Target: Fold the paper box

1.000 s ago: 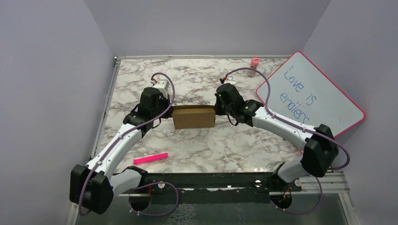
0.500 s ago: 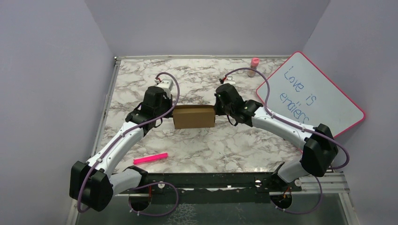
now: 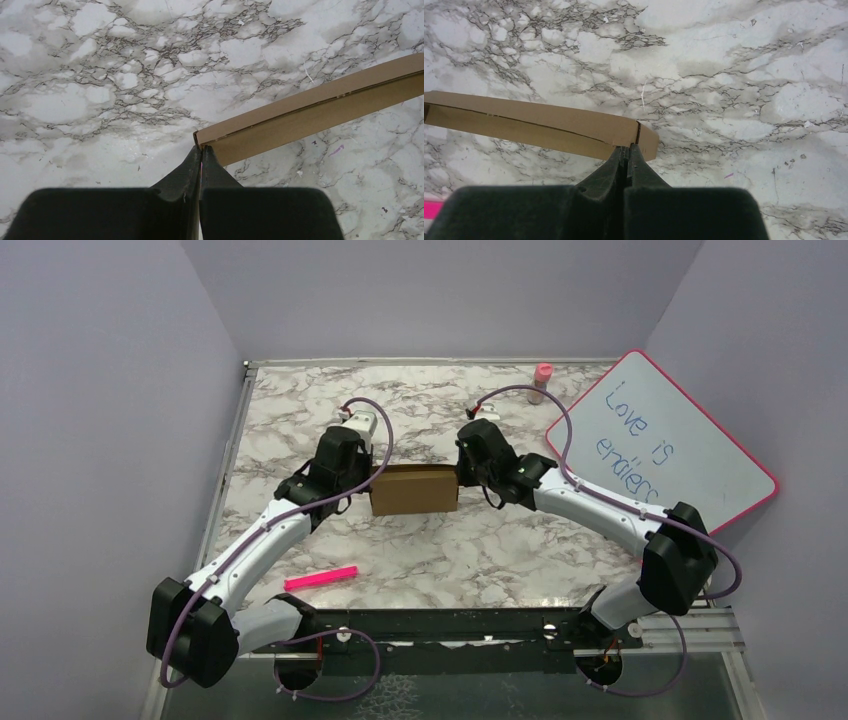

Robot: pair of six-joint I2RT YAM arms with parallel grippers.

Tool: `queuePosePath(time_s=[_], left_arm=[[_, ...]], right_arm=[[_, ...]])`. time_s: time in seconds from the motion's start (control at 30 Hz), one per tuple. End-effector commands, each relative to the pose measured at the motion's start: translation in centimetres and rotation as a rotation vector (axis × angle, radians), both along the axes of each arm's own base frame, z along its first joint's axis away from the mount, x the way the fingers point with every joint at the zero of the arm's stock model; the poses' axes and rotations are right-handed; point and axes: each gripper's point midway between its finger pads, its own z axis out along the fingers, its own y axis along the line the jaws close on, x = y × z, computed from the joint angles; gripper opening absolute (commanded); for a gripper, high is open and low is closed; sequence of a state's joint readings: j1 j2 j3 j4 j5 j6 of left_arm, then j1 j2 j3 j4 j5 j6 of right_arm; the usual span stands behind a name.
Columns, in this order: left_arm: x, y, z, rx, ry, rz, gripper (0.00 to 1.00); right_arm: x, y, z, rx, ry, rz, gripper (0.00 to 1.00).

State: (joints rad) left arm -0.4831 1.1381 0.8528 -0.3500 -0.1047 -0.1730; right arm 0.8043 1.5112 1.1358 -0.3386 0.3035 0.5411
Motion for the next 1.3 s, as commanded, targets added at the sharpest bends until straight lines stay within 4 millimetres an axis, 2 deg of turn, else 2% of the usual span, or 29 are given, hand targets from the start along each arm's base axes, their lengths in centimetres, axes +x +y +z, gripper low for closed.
queuePosePath(time_s=[0.0, 0.23, 0.37, 0.47, 0.53, 0.73, 0.8, 0.9, 1.03, 1.27], left_arm=[[-1.3, -2.0, -0.8, -0.058, 0.049, -0.045, 0.00], [-2.7, -2.4, -1.7, -0.150, 0.047, -0.020, 0.00], [-3.9, -2.4, -3.3, -0.177, 0.065, -0.026, 0.00], [-4.3, -1.9, -3.8, -0.191, 0.054, -0.003, 0.03], [-4.2, -1.7, -3.2, -0.212, 0.027, 0.014, 0.06], [-4.0, -1.1, -1.2, -0.242, -0.041, 0.054, 0.21], [-4.0, -1.0, -0.6, -0.252, -0.057, 0.056, 0.26], [-4.2, -0.8, 0.0, -0.263, -0.069, 0.063, 0.40], [-4.5, -0.6, 0.8, -0.283, -0.085, 0.070, 0.54], [-4.7, -0.8, 2.7, -0.352, -0.127, 0.052, 0.72]], right_arm=[[-3.9, -0.1, -5.3, -0.088, 0.169, 0.071, 0.01], [-4.3, 0.1, -5.4, -0.049, 0.148, 0.082, 0.02], [-4.7, 0.2, -5.7, -0.012, 0.143, 0.092, 0.04], [-4.9, 0.3, -5.6, 0.015, 0.136, 0.094, 0.12], [-4.9, 0.5, -5.2, 0.034, 0.126, 0.100, 0.19], [-4.9, 1.0, -3.8, 0.078, 0.106, 0.115, 0.37], [-4.8, 1.0, -3.1, 0.087, 0.088, 0.112, 0.46], [-4.6, 0.7, -2.2, 0.095, 0.063, 0.104, 0.58], [-4.4, 0.3, -1.3, 0.098, 0.048, 0.094, 0.72], [-3.9, -0.2, 0.1, 0.135, 0.019, 0.079, 0.87]])
